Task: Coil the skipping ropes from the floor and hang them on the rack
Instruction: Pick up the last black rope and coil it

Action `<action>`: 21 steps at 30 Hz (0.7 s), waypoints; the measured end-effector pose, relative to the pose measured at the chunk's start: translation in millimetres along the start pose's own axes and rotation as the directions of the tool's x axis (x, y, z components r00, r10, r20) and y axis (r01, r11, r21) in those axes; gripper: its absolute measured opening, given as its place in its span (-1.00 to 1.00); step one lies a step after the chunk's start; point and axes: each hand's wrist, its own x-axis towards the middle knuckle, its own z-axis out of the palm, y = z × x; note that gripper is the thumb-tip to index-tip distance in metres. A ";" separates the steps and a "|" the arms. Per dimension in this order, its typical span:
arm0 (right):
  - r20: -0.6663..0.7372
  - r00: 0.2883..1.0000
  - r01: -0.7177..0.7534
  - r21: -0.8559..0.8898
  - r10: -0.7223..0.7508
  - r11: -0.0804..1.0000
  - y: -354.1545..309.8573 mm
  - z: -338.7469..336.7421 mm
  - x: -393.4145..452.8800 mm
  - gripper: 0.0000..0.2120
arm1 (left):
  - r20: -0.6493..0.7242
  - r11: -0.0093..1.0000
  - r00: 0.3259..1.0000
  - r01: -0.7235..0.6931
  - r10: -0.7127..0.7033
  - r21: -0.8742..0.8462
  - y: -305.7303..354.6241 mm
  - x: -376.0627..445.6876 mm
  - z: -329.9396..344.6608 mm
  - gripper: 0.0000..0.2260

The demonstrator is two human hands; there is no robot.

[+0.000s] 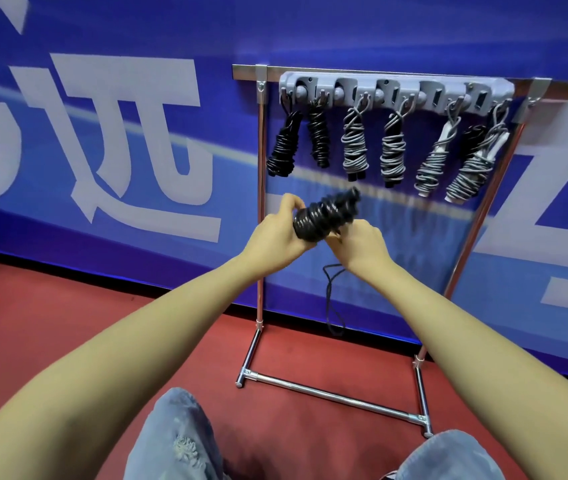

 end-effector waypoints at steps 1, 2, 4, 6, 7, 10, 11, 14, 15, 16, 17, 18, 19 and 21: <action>-0.025 0.999 0.025 -0.033 -0.026 0.999 -0.2 2.0 1.3 -0.80 | -0.039 0.994 0.996 0.075 -0.078 -0.076 7.1 0.9 2.8 -0.65; -0.051 0.997 0.059 -0.049 -0.061 0.997 -0.5 3.7 1.6 -0.79 | -0.064 0.978 0.985 0.148 -0.159 -0.146 12.7 2.8 6.8 -0.66; -0.077 0.991 0.105 -0.055 -0.110 0.993 -0.2 6.6 0.4 -0.83 | -0.073 0.923 0.949 0.277 -0.306 -0.266 19.9 9.3 13.3 -0.72; -0.064 0.989 0.127 -0.081 -0.133 0.989 1.7 6.5 -2.0 -0.86 | -0.064 0.878 0.916 0.357 -0.395 -0.319 21.1 15.0 16.9 -0.76; -0.053 0.988 0.137 -0.101 -0.143 0.985 2.5 4.9 -3.5 -0.86 | -0.056 0.872 0.909 0.378 -0.414 -0.311 20.0 16.7 17.6 -0.77; -0.001 0.984 0.177 -0.161 -0.180 0.971 5.4 0.6 -6.2 -0.87 | -0.016 0.883 0.898 0.428 -0.439 -0.194 9.4 18.8 21.1 -0.78; 0.020 0.983 0.184 -0.157 -0.184 0.970 6.5 0.2 -7.5 -0.87 | -0.011 0.895 0.902 0.428 -0.432 -0.125 5.6 18.6 23.4 -0.78; 0.084 0.978 0.201 -0.106 -0.192 0.974 4.3 0.1 -12.2 -0.87 | -0.035 0.899 0.907 0.420 -0.419 0.123 -4.4 18.2 26.8 -0.74; 0.104 0.973 0.218 -0.100 -0.208 0.971 2.3 0.6 -14.2 -0.88 | -0.049 0.882 0.908 0.416 -0.416 0.222 -7.3 18.0 26.5 -0.71; 0.120 0.967 0.238 -0.094 -0.227 0.967 -0.3 0.3 -16.1 -0.90 | -0.062 0.858 0.914 0.399 -0.402 0.324 -9.7 17.7 25.8 -0.70; 0.130 0.962 0.254 -0.091 -0.241 0.963 -2.9 -0.3 -17.0 -0.94 | -0.068 0.828 0.923 0.370 -0.378 0.421 -11.4 17.4 24.8 -0.70; 0.138 0.957 0.269 -0.093 -0.255 0.959 -5.7 -1.7 -18.0 -0.96 | -0.062 0.794 0.934 0.332 -0.352 0.509 -12.5 16.3 23.8 -0.72; 0.140 0.954 0.280 -0.101 -0.265 0.955 -8.3 -2.2 -17.6 -0.91 | -0.047 0.758 0.943 0.294 -0.330 0.583 -12.4 15.4 22.9 -0.75; 0.134 0.948 0.308 -0.142 -0.290 0.941 -13.7 -3.0 -15.6 -0.81 | -0.003 0.691 0.952 0.225 -0.307 0.686 -11.6 14.4 21.1 -0.80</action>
